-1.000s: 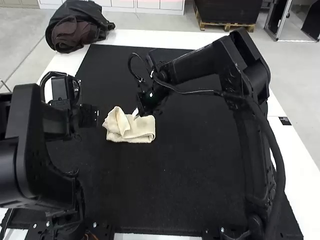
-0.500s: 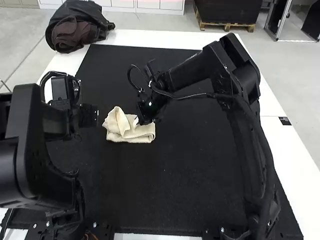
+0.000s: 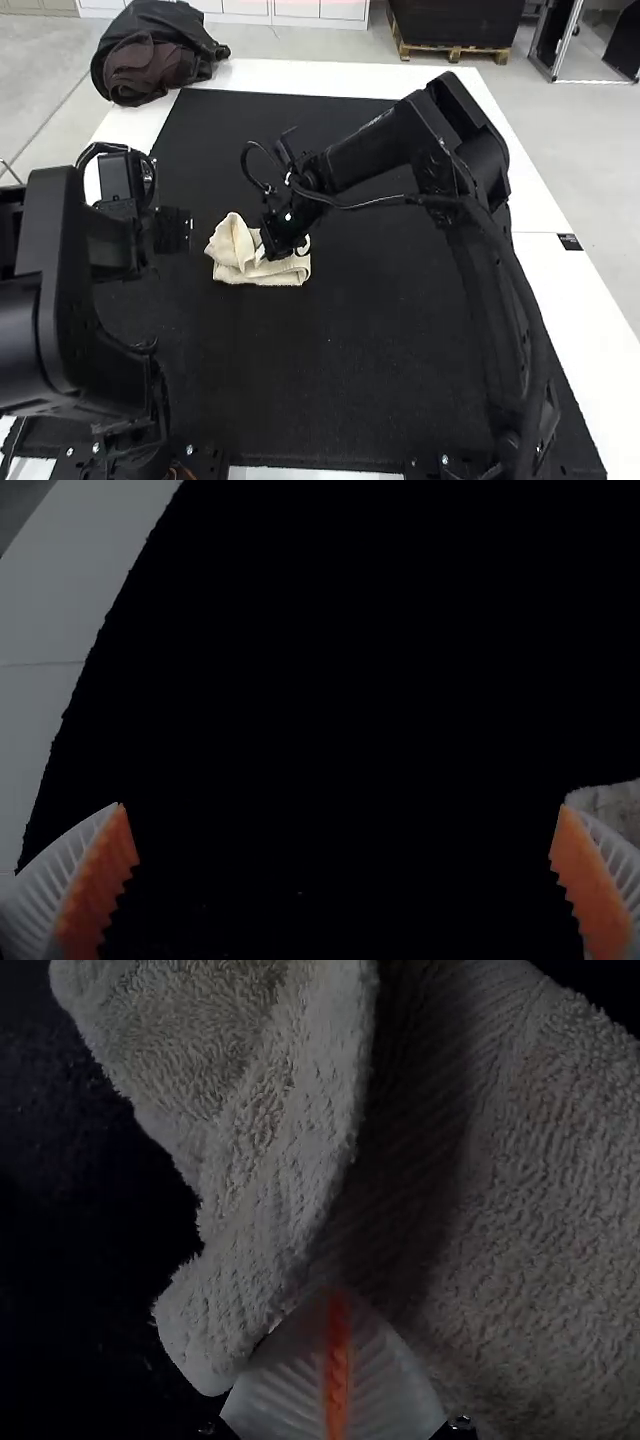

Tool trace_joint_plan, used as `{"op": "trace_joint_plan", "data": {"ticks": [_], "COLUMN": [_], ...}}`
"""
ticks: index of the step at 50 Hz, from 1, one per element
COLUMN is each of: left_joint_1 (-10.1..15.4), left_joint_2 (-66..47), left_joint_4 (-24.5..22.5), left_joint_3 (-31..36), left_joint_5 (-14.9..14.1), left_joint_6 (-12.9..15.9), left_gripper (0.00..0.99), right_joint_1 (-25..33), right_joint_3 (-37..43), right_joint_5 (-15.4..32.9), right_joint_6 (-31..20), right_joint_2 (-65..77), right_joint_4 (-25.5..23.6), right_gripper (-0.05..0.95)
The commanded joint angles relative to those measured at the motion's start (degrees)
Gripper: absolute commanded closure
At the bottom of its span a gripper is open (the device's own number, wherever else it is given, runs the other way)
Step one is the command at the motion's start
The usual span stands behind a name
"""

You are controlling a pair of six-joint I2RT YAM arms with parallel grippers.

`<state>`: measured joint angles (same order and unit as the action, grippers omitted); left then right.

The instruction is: Fold the towel.

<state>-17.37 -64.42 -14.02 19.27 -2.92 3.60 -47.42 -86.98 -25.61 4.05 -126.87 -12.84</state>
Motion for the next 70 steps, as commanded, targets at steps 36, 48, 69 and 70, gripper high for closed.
{"op": "trace_joint_plan", "data": {"ticks": [36,48,69,70], "left_joint_1": [-1.1,-0.8,-1.0,-1.1], "left_joint_2": [0.6,0.5,-0.2,-0.2], "left_joint_4": [-0.6,-0.4,-1.4,-1.4], "left_joint_3": [1.2,1.1,1.5,1.6], "left_joint_5": [0.5,0.4,0.5,0.5], "left_joint_6": [0.1,0.1,0.1,0.2], "left_gripper": [0.030,0.030,0.030,0.030], "right_joint_1": [-6.5,-4.0,1.5,1.7], "right_joint_3": [-8.0,-12.7,-11.8,-11.5], "right_joint_5": [-1.9,-5.0,-7.4,-7.4], "right_joint_6": [0.4,0.5,-0.3,-0.5], "right_joint_2": [-2.1,0.9,3.6,3.6], "right_joint_4": [1.0,-4.6,-7.2,-7.2], "right_gripper": [0.92,0.92,0.92,0.93]}}
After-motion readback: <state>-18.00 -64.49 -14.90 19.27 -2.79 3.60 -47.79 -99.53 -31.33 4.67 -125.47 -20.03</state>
